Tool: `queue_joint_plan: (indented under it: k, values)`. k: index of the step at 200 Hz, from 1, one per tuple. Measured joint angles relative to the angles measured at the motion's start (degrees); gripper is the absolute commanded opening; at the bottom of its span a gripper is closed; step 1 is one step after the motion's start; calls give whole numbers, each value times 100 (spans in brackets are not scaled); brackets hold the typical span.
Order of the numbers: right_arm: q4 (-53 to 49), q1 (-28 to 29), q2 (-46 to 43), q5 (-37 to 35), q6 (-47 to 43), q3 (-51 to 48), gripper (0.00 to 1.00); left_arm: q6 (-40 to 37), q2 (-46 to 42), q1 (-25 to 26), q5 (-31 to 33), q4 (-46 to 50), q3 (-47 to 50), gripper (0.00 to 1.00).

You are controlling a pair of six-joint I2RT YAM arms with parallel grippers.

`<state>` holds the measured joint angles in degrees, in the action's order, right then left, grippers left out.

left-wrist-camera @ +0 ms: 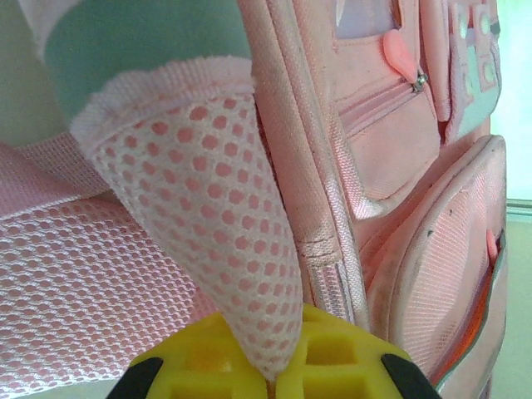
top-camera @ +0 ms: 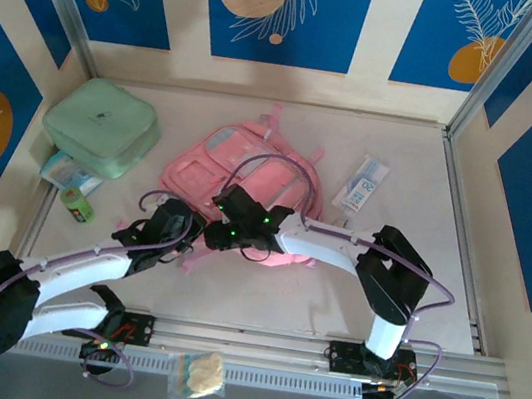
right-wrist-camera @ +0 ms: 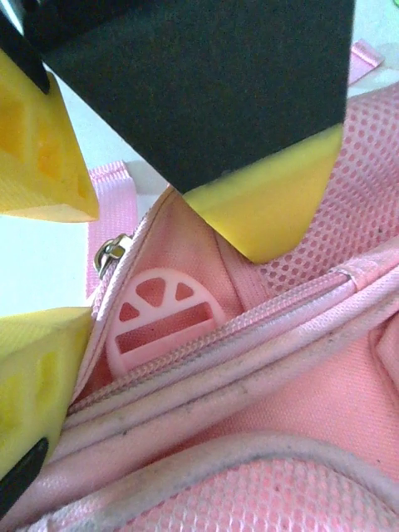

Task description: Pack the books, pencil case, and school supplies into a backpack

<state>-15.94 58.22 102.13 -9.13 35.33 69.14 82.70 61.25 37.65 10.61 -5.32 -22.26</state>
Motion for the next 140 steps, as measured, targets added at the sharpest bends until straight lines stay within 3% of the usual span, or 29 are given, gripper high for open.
queue_joint_plan:
  k: [69,140]
  values:
    - [63,-520,-544,-243,44,-682,35,107,-254,79,-46,284,0,0]
    - [-46,-1056,264,415,-330,116,34,433,-688,334,433,697,7,0]
